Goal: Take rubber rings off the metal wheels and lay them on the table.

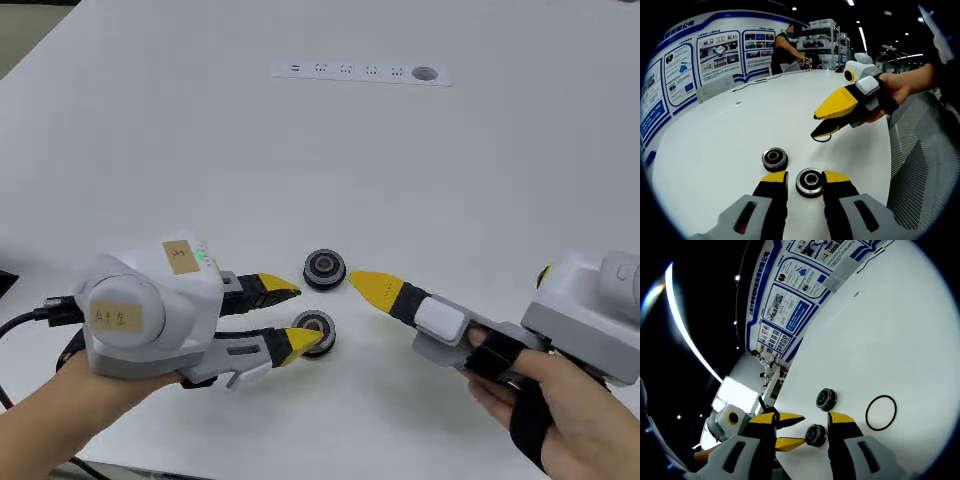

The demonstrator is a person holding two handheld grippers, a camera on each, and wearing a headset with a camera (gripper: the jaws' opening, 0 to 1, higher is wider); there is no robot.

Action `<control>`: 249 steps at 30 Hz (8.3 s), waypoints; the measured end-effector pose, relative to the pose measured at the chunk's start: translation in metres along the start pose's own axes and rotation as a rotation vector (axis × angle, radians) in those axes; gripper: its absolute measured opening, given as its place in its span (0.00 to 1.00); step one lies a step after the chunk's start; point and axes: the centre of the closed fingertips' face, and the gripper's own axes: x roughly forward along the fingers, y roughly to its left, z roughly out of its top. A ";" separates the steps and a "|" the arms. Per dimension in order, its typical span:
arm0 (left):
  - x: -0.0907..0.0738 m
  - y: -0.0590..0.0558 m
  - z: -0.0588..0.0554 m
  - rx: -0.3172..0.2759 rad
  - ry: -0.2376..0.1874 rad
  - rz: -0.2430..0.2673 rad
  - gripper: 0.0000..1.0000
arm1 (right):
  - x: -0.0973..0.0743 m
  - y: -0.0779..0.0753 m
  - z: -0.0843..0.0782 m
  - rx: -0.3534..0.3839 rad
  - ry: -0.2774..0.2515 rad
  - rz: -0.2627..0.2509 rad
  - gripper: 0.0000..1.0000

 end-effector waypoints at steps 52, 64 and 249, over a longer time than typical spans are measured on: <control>0.010 -0.009 -0.008 0.038 0.049 -0.049 0.15 | 0.018 0.010 -0.050 -0.057 0.178 0.060 0.55; 0.010 -0.008 -0.009 0.047 0.069 -0.052 0.13 | 0.023 0.008 -0.052 -0.049 0.183 0.053 0.55; 0.003 -0.011 -0.008 0.211 0.150 -0.045 0.16 | 0.015 -0.008 -0.056 -0.104 0.279 -0.063 0.01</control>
